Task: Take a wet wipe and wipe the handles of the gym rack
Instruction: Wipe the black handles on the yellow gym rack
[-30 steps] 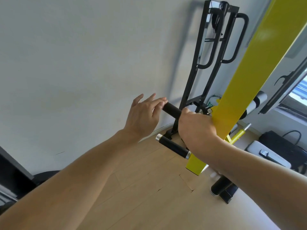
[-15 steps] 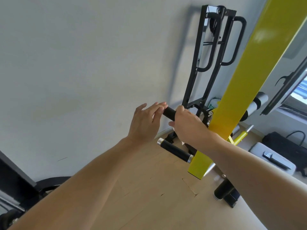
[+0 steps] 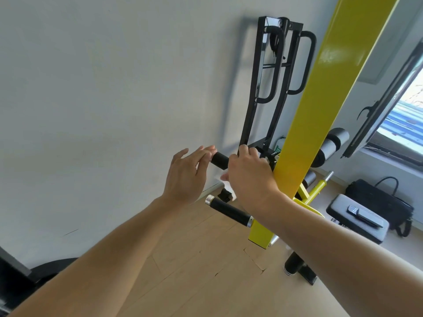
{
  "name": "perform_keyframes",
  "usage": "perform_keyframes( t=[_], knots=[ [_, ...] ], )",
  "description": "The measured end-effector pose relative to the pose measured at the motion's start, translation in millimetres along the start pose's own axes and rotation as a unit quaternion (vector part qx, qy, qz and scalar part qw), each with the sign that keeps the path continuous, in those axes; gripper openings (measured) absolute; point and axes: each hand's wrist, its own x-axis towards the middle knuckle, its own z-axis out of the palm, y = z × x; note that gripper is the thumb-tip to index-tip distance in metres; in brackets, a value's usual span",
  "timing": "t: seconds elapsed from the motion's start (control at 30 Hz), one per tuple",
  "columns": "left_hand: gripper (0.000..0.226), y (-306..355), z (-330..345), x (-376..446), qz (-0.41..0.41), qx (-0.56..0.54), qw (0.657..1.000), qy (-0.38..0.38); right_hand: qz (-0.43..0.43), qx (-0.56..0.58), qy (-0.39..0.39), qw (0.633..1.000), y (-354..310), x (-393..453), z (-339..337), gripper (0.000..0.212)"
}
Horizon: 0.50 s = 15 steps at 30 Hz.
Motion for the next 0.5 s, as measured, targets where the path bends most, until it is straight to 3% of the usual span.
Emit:
perform_keyframes(
  t=[0.27, 0.37, 0.5],
  knots=[
    [0.054, 2.6, -2.2, -2.1, -0.019, -0.002, 1.000, -0.008, -0.011, 0.098, -0.007, 0.995, -2.7, -0.3, 5.9, 0.040],
    [0.061, 1.7, -1.7, -1.6, -0.015, 0.012, 1.000, -0.005, -0.011, 0.173, 0.013, 0.985, -11.7, 15.9, 9.8, 0.020],
    [0.064, -1.7, -4.2, -0.4, 0.003, 0.042, 0.999, 0.004, 0.001, 0.184, -0.041, 0.982, -14.8, 24.6, 1.3, 0.019]
  ],
)
